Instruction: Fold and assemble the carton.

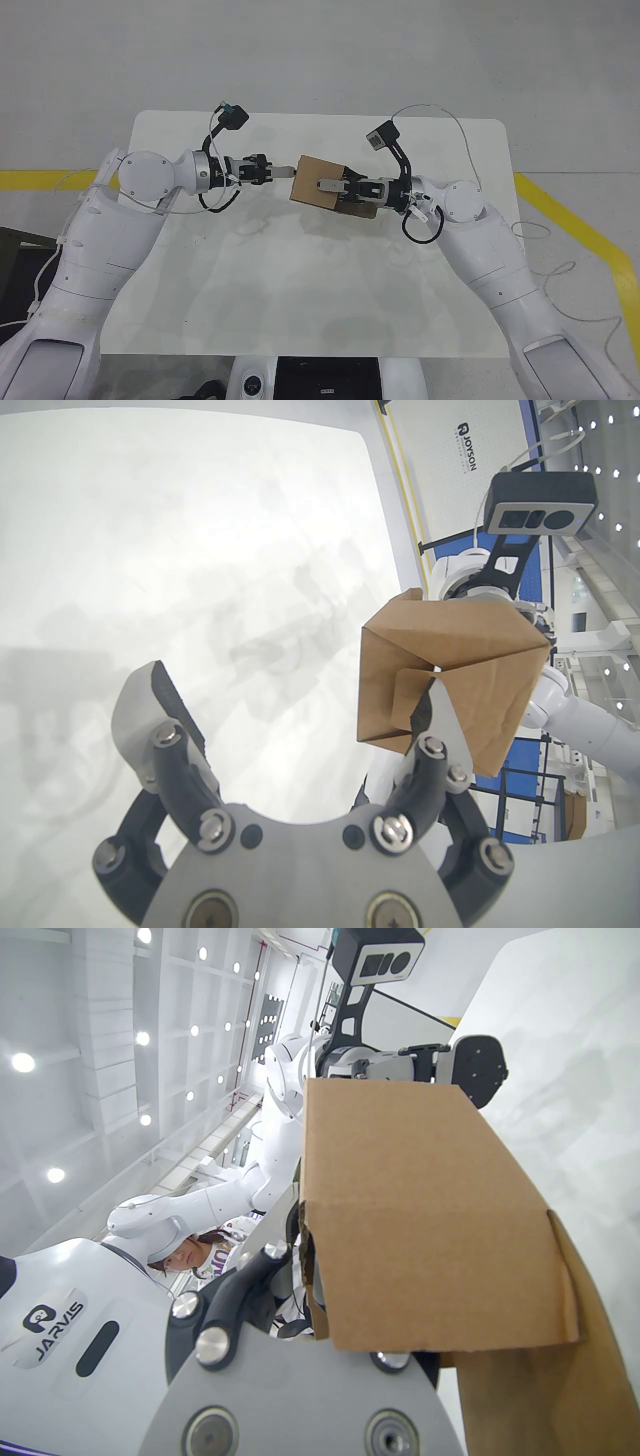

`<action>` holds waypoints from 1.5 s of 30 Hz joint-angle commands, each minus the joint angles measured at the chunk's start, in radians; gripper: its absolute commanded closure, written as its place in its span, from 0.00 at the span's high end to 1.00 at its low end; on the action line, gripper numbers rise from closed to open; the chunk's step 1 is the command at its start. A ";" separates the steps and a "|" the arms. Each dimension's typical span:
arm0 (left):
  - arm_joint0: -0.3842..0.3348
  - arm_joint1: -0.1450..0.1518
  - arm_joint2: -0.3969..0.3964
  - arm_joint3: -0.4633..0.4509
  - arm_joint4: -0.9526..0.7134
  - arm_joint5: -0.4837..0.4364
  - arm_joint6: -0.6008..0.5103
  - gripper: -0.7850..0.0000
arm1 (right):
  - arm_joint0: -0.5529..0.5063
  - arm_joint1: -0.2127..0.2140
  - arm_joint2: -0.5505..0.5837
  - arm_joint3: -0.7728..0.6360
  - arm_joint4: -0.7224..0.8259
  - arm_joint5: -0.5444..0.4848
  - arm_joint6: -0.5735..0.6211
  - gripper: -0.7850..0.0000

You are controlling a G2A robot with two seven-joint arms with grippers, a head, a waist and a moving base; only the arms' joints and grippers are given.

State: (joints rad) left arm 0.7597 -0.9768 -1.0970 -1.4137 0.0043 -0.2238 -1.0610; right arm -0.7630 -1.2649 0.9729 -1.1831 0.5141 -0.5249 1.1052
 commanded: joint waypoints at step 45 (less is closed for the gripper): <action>0.016 0.000 -0.011 0.053 -0.180 -0.084 -0.082 1.00 | 0.026 -0.032 -0.015 0.050 0.168 -0.063 0.127 0.00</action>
State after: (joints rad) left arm 0.7757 -0.9767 -1.1083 -1.3590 -0.1733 -0.3068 -1.1433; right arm -0.7374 -1.2970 0.9590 -1.1312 0.6820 -0.5880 1.2321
